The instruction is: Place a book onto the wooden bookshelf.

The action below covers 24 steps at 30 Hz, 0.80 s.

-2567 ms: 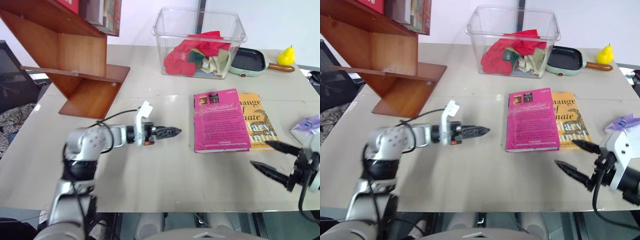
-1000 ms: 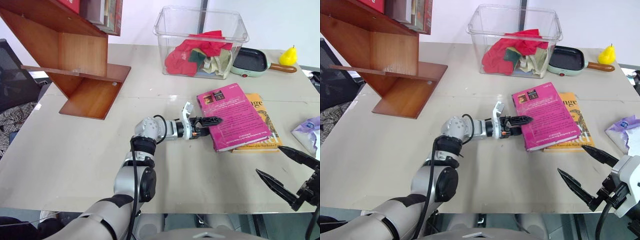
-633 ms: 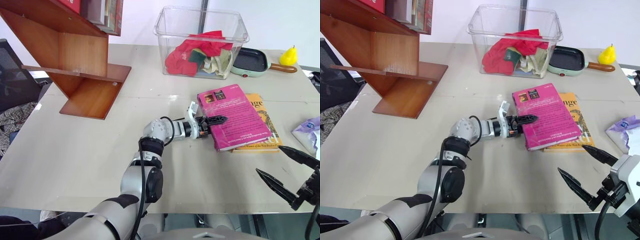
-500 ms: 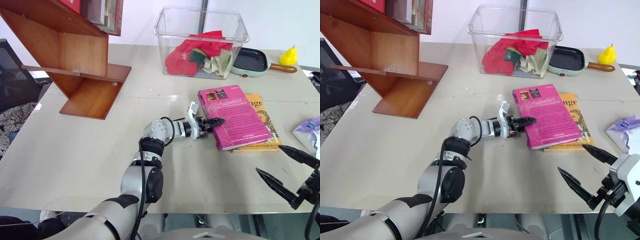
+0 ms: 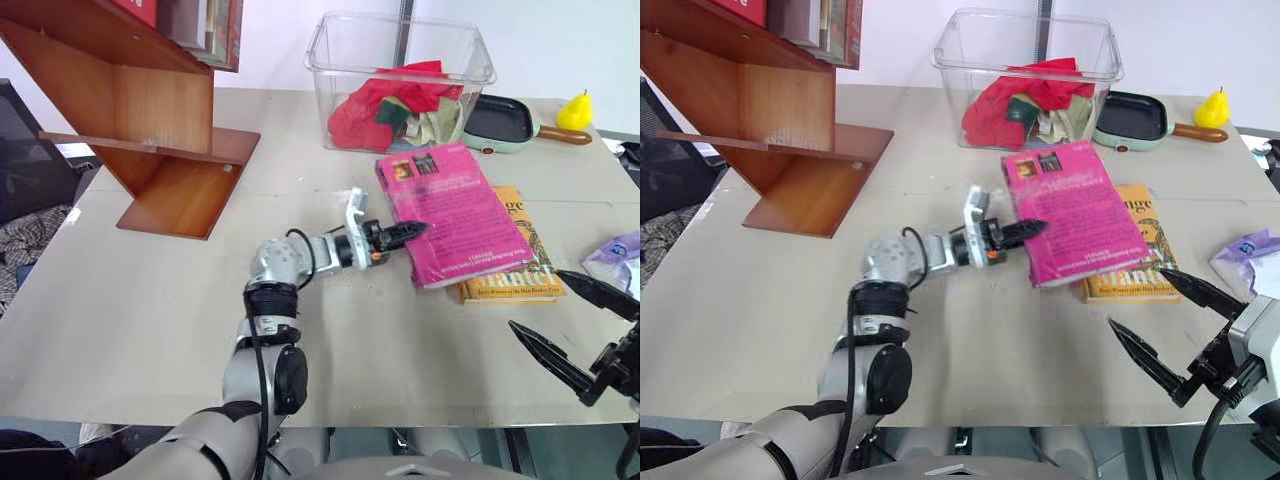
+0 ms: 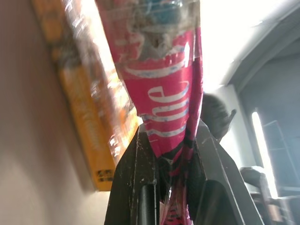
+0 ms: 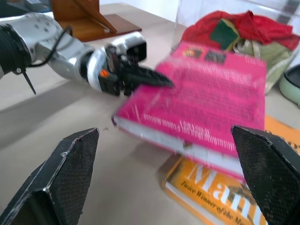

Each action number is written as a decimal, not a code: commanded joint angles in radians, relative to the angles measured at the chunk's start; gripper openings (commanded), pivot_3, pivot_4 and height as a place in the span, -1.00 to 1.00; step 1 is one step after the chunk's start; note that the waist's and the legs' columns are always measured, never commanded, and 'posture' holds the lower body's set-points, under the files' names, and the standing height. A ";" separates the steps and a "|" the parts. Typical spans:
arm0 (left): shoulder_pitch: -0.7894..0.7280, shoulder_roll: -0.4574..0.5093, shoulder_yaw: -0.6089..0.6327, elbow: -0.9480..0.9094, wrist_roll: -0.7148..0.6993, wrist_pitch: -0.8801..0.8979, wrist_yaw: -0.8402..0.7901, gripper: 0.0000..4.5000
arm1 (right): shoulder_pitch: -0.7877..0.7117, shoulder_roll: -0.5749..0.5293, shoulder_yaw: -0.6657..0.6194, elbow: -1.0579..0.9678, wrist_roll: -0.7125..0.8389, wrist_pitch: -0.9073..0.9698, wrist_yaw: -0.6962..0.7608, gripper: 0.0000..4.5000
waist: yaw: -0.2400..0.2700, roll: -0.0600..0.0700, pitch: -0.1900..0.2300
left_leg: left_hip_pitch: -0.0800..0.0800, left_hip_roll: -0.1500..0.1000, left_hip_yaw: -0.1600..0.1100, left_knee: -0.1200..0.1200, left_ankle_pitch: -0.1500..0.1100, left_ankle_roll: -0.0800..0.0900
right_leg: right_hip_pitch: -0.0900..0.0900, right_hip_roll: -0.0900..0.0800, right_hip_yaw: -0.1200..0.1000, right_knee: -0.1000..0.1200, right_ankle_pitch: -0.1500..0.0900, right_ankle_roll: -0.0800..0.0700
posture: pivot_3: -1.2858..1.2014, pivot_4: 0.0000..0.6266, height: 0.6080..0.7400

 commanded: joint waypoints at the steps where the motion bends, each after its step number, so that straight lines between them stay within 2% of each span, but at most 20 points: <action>1: 0.006 0.001 0.017 -0.094 -0.059 0.035 0.026 -0.95 | -0.012 -0.010 0.001 0.020 -0.011 -0.029 0.022 1.00 | 0.002 0.000 0.000 | 0.000 0.000 0.000 0.000 0.000 0.000 | 0.000 0.000 0.000 0.000 0.000 0.000 | 0.03 -0.52 1.00; 10: 0.014 0.043 -0.014 -0.209 -0.065 0.002 0.041 -0.95 | -0.055 -0.008 -0.009 0.063 -0.008 -0.068 0.066 1.00 | 0.000 0.000 0.000 | 0.000 -0.001 -0.001 0.000 0.000 0.000 | 0.000 0.001 0.000 0.000 0.000 0.000 | 0.03 -0.52 1.00; 18: -0.008 0.023 0.005 -0.252 -0.092 -0.015 0.101 -0.95 | -0.041 -0.003 -0.034 0.060 0.021 -0.084 0.081 1.00 | 0.001 0.000 0.000 | 0.000 -0.001 -0.001 0.000 0.000 0.000 | 0.001 0.000 0.000 0.000 0.000 0.000 | 0.03 -0.52 1.00; 24: -0.034 0.118 -0.038 -0.257 -0.057 -0.066 0.049 -0.95 | -0.250 -0.105 0.040 0.096 0.099 -0.030 -0.010 1.00 | -0.013 0.000 0.000 | 0.001 -0.001 -0.001 0.001 0.000 0.000 | 0.001 0.002 0.001 0.001 0.000 0.000 | 0.03 -0.52 1.00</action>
